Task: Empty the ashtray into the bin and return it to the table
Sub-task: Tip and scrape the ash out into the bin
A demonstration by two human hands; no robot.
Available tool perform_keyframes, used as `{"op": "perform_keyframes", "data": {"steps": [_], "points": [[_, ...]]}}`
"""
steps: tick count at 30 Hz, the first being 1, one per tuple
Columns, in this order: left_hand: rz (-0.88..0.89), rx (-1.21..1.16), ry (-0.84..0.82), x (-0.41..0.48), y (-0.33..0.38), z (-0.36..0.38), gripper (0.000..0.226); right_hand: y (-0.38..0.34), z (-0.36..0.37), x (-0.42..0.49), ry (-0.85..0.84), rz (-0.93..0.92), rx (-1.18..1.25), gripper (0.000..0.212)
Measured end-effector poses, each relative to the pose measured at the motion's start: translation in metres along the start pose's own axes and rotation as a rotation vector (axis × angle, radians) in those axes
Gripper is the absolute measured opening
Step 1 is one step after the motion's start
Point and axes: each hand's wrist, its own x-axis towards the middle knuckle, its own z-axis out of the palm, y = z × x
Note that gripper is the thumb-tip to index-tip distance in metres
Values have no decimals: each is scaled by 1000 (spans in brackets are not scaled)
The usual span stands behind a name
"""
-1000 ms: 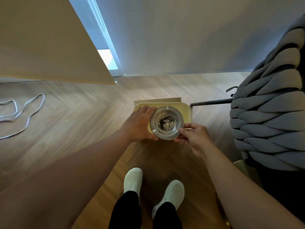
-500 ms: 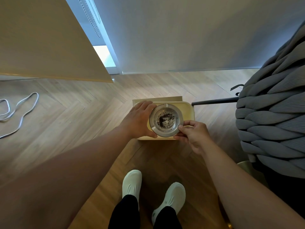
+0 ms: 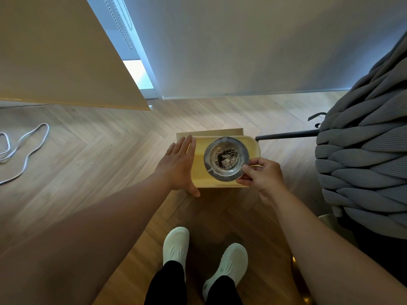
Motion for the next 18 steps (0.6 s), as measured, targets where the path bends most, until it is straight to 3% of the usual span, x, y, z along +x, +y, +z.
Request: {"op": "perform_keyframes", "data": {"steps": [10,14,18], "points": [[-77,135,18,4,5,4,157,1,-1,0,69,-341,-352,5],[-82,144,4,6,5,4,158,3,2,-8,60,-648,-625,4],[-83,140,-9,8,6,3,158,13,5,-12,73,-1071,-925,2]]}}
